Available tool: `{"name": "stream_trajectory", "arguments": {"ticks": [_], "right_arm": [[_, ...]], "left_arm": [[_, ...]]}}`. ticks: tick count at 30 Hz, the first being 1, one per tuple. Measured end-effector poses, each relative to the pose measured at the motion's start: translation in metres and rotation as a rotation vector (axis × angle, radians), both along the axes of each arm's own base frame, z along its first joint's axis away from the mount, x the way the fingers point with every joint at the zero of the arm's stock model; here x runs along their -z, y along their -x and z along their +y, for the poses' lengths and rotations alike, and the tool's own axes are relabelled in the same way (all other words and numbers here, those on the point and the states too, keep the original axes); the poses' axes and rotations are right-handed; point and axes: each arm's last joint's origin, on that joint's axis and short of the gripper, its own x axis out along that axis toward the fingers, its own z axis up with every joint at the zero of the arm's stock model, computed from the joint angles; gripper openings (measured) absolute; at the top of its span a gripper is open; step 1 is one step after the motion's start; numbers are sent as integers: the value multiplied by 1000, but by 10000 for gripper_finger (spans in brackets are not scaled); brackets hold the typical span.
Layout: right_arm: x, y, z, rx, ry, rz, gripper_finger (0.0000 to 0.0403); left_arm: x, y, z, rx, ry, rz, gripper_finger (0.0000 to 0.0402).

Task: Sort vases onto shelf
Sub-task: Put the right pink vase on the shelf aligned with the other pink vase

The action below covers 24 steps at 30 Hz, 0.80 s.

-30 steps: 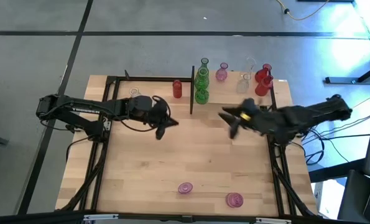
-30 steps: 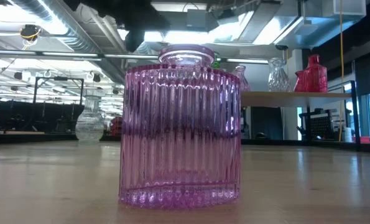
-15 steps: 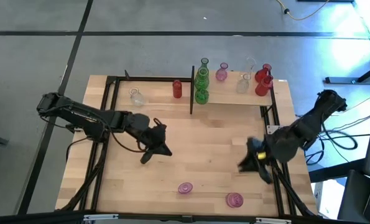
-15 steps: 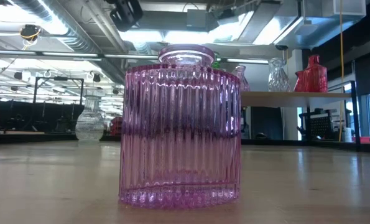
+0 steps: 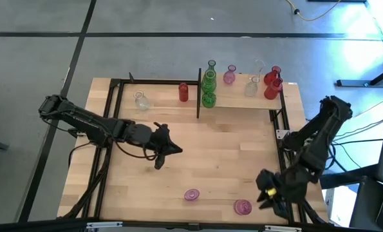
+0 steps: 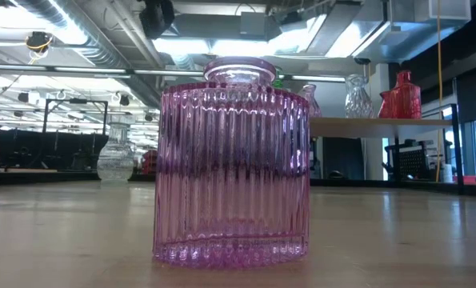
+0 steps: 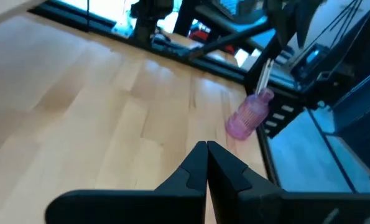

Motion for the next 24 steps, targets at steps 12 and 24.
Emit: {"name": "stream_trajectory", "arguments": {"ticks": [12, 24], "right_arm": [[28, -10, 27, 28, 119, -20, 289], [68, -26, 45, 22, 269, 41, 267]], "left_arm": [[-2, -1, -1, -4, 29, -18, 0], [-2, -1, 1, -8, 21, -17, 0]]}}
